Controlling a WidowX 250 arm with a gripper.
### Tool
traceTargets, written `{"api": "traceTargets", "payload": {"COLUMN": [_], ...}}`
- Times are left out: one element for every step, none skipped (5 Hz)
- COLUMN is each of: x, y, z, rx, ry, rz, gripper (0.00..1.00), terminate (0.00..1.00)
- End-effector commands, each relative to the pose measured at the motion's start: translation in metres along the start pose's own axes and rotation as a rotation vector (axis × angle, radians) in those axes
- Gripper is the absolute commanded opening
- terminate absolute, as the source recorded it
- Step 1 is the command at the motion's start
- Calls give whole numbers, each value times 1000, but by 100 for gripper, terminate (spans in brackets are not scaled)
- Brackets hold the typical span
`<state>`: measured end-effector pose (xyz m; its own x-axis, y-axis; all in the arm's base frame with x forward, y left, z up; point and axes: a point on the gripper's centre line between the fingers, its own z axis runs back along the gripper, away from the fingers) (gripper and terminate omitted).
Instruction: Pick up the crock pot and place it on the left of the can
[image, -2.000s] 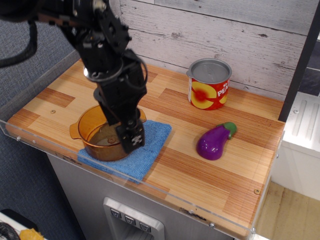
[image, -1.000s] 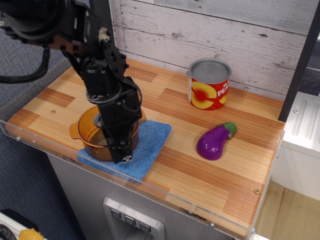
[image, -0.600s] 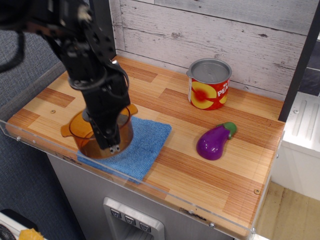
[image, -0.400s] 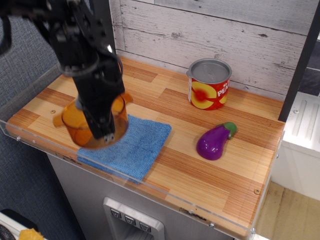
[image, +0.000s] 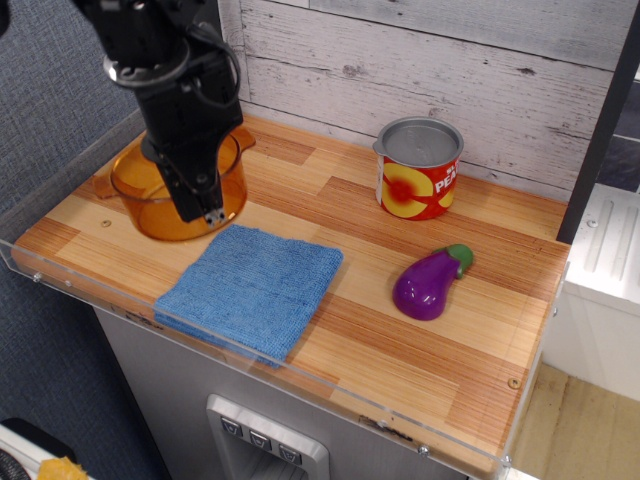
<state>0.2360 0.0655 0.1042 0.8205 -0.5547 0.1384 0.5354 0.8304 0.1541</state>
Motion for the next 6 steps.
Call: {"api": "traceTargets", "payload": {"x": [33, 48, 61, 67, 66, 63], "y": [39, 54, 69, 76, 79, 81], "z": [-15, -31, -48, -64, -70, -71], "rx": [62, 78, 96, 105, 90, 91], "ry": [-45, -56, -36, -18, -19, -17], "rz": [-19, -23, -8, -27, -28, -14], "gripper": [0, 0, 0, 0, 0, 0], "terminate": [0, 0, 0, 0, 0, 0]}}
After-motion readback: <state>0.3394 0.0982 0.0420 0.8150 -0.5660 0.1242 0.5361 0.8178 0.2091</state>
